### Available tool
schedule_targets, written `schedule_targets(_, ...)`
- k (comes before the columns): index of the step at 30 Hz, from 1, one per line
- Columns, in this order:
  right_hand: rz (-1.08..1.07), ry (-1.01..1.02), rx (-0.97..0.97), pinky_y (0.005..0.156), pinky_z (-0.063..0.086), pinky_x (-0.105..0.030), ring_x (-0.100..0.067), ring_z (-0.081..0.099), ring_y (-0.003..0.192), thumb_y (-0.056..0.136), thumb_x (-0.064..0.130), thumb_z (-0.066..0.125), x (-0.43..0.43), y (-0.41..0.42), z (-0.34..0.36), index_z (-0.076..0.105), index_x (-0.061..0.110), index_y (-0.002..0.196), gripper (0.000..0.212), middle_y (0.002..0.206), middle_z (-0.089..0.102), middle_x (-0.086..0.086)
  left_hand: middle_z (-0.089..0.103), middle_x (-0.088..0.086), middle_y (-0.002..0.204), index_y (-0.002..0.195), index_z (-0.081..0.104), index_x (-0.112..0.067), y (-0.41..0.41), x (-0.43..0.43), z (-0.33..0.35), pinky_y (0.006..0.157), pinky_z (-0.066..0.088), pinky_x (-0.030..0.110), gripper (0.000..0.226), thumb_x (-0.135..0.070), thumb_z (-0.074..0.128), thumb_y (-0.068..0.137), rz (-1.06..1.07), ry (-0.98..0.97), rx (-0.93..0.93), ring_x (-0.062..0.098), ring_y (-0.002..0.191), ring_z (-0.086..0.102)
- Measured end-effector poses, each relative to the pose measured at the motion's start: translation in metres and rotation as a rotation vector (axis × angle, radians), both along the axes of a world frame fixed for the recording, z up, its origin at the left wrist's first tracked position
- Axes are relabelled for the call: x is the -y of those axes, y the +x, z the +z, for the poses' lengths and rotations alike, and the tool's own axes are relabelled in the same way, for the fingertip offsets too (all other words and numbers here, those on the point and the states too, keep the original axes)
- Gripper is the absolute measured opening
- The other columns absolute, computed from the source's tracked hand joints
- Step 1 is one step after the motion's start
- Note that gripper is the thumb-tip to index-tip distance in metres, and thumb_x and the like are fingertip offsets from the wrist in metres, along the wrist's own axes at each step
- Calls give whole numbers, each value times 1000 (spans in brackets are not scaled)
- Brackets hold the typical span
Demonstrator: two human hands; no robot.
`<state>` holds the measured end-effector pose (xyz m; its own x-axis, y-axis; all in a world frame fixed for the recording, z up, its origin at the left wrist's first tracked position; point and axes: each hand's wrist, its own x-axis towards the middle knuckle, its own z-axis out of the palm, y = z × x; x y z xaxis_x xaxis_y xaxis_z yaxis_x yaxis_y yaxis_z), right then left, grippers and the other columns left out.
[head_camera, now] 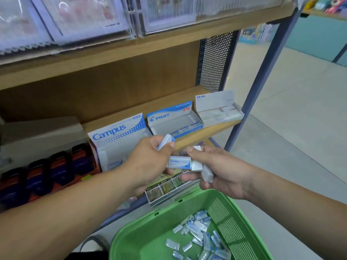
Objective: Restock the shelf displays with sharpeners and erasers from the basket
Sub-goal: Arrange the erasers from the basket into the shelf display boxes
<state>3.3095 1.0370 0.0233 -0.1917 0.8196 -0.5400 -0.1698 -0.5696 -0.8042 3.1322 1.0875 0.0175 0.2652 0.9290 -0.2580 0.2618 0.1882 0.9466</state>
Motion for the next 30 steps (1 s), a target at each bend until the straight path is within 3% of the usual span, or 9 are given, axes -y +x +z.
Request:
schedule_targets(4,-20,35,-117,52,38,-24,-21,73,85,88,45,68,-5,1,-6,68,18,111,36,112,75,-6,64,6,68,89,62,-10,8,-10,0,47,43,26,25,-26,54,106,92,-24,-4,18,46,51)
schedule_targets(7,-29,116,-103,55,40,-27,-20,69,81,79,30,82,-8,0,-9,64,13,118,46,101,73,-7,64,9,70,93,62,-8,13,-12,-3,45,42,22,25,-26,53,107,89,-34,-9,16,46,51)
schedule_targets(10,-58,172,-21,51,40,-28,-22,69,77,85,16,80,-9,-2,-12,63,1,122,43,93,74,-13,69,18,85,101,63,-3,18,-10,2,53,48,27,26,-26,51,108,18,-111,86,19,57,54)
schedule_targets(14,-75,204,59,49,41,-29,-23,69,78,89,19,77,-12,6,-13,69,0,118,35,93,75,-13,72,26,114,118,65,0,10,-19,15,70,56,37,32,-23,47,107,4,-380,285,29,82,66)
schedule_targets(16,-67,217,95,49,42,-30,-23,68,76,92,21,75,-13,8,-13,69,2,114,30,89,74,-11,70,28,113,121,67,1,-3,-23,18,72,56,38,39,-26,44,106,-25,-443,273,28,84,65)
schedule_targets(20,-77,241,144,51,43,-32,-23,66,73,95,22,71,-17,0,-13,70,4,107,21,86,71,-11,62,5,94,114,75,-7,-29,-28,23,71,47,34,41,-33,45,105,-66,-415,181,16,79,53)
schedule_targets(23,-57,258,206,52,44,-33,-21,64,70,95,23,72,-19,-11,-13,72,7,103,18,82,70,-7,55,2,103,115,77,-18,-51,-34,30,61,40,27,36,-37,49,106,-93,-301,47,13,74,44)
schedule_targets(27,-3,242,294,55,47,-33,-19,66,69,94,27,73,-22,-27,-18,72,13,99,14,81,72,-1,58,4,93,112,68,-24,-93,-51,30,55,46,22,19,-38,63,100,-26,-64,-317,12,68,52)
schedule_targets(30,-9,207,341,53,49,-30,-17,67,69,93,29,74,-24,-39,-26,72,14,103,17,87,74,-2,66,3,91,120,67,-16,-117,-67,14,57,52,21,24,-25,70,97,10,12,-476,13,71,64)
